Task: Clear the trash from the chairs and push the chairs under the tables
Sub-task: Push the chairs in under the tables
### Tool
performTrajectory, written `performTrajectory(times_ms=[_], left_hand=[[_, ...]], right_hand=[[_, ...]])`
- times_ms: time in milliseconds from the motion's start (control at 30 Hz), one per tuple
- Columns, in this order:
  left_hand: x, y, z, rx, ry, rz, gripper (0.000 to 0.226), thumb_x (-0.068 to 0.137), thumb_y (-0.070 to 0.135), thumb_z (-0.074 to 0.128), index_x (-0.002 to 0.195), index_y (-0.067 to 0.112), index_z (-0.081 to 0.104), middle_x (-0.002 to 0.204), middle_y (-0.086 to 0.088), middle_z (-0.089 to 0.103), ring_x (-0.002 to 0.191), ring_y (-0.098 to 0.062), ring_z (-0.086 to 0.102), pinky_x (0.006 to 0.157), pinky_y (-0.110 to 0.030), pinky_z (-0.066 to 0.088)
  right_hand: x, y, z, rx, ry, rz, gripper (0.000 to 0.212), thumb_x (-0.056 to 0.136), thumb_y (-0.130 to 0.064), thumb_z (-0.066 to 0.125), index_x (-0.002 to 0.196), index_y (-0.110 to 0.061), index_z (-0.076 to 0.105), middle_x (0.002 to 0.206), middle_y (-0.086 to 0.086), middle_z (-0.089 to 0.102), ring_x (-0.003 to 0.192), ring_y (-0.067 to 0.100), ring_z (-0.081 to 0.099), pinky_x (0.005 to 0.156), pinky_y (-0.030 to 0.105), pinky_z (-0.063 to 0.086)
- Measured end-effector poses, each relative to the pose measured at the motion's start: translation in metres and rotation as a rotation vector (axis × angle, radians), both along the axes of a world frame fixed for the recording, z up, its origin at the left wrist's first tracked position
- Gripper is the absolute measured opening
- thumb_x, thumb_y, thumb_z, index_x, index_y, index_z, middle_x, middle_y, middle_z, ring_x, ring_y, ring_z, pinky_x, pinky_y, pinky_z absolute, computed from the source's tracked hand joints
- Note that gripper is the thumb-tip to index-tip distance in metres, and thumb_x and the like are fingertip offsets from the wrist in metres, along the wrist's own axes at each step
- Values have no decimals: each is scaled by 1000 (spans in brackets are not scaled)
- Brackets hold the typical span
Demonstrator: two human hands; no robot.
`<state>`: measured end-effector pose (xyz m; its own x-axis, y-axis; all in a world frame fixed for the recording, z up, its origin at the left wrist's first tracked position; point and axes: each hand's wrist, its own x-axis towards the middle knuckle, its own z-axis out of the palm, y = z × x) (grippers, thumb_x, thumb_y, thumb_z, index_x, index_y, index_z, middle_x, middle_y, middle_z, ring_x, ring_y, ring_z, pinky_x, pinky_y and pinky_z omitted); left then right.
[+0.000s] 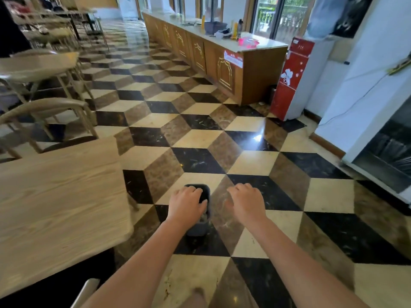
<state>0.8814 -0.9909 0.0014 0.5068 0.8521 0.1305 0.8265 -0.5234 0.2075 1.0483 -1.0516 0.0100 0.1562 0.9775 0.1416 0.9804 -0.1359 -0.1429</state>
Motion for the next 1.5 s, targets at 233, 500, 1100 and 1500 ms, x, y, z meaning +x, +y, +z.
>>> performTrajectory(times_ms=[233, 500, 1100, 1500], left_hand=[[111, 95, -6, -9, 10, -63, 45, 92, 43, 42, 129, 19, 47, 127, -2, 57, 118, -21, 50, 96, -37, 39], [226, 214, 16, -10, -62, -54, 38, 90, 41, 46, 119, 18, 55, 119, -2, 63, 111, -22, 55, 97, -39, 39], [333, 446, -1, -3, -17, 402, 39, 89, 42, 49, 121, 20, 55, 120, -3, 63, 113, -24, 55, 101, -43, 38], [296, 589, -19, -57, -56, 692, 38, 92, 42, 47, 124, 22, 53, 121, -1, 62, 114, -23, 55, 103, -42, 37]], right_hand=[[102, 81, 9, 25, -7, -27, 33, 91, -33, 55, 120, -17, 54, 119, 7, 60, 110, 26, 52, 92, 38, 43], [214, 196, 31, -8, -41, -69, 37, 93, -39, 50, 124, -19, 50, 122, 4, 58, 111, 22, 51, 94, 35, 41], [352, 505, 11, -34, -54, 312, 34, 91, -38, 50, 119, -19, 56, 119, 5, 60, 110, 25, 51, 89, 37, 43], [310, 707, -2, -41, -116, 593, 31, 88, -34, 51, 105, -10, 60, 102, 10, 63, 96, 28, 55, 80, 38, 44]])
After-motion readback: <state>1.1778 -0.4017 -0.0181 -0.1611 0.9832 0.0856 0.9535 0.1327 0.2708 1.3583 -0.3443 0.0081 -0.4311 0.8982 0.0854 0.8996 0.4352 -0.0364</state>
